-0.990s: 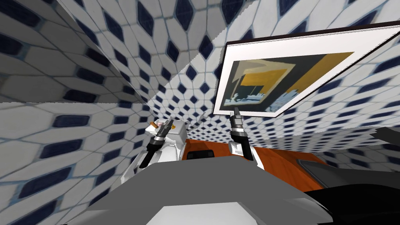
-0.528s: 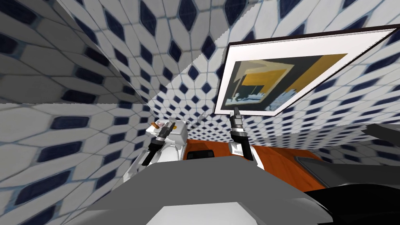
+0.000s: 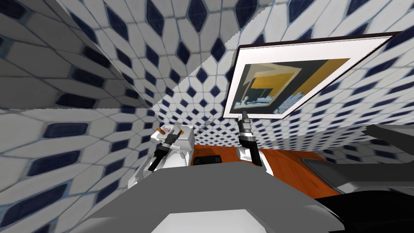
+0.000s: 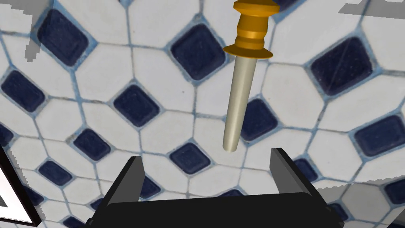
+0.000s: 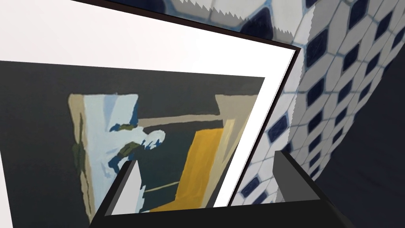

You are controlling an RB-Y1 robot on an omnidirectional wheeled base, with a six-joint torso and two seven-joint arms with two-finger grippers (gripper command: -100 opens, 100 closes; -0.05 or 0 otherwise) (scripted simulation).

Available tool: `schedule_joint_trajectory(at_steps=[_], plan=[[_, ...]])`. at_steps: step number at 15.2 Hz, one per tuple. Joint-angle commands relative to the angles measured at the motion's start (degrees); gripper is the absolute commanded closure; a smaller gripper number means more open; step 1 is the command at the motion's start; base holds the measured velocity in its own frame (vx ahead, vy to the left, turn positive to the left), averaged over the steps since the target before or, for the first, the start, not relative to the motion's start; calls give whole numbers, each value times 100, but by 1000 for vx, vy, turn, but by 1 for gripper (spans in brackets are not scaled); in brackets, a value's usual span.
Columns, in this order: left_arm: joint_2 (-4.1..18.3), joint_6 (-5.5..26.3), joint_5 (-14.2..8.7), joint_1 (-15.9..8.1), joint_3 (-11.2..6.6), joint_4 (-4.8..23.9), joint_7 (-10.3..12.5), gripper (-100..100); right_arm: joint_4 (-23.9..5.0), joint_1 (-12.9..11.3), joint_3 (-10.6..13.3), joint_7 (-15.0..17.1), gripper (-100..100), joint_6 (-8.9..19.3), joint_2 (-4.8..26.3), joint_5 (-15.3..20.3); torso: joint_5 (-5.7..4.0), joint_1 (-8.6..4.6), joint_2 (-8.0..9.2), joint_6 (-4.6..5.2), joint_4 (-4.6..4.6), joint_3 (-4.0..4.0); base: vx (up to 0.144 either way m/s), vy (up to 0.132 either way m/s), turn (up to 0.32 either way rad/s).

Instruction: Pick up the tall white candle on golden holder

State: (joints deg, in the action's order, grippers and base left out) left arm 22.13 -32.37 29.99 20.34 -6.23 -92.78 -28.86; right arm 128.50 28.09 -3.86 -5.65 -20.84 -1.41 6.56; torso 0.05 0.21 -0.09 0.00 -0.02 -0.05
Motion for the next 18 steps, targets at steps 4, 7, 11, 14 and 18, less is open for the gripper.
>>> schedule_joint_trajectory(at_steps=[4,7,11,14,18], plan=[[44,2,249,-142,-27,481,-379,-100,0,0,0,0,0,0,0,0,-2,-8,-7,1,-1,-4,29,24,-59],[53,16,389,-229,-29,725,-582,-100,0,0,0,0,0,0,0,0,-3,-11,-16,1,-3,-9,49,18,-72],[57,21,350,-189,-28,632,-520,100,0,0,0,0,0,0,0,0,-5,-19,-3,0,-1,-2,11,5,-6],[57,21,350,-189,-28,632,-520,100,0,0,0,0,0,0,-1,0,-5,-21,3,0,1,2,0,0,0],[361,173,327,-147,-60,426,-244,-100,0,0,1,0,0,0,-1,0,-8,-28,-1,4,3,1,10,-15,-73]])
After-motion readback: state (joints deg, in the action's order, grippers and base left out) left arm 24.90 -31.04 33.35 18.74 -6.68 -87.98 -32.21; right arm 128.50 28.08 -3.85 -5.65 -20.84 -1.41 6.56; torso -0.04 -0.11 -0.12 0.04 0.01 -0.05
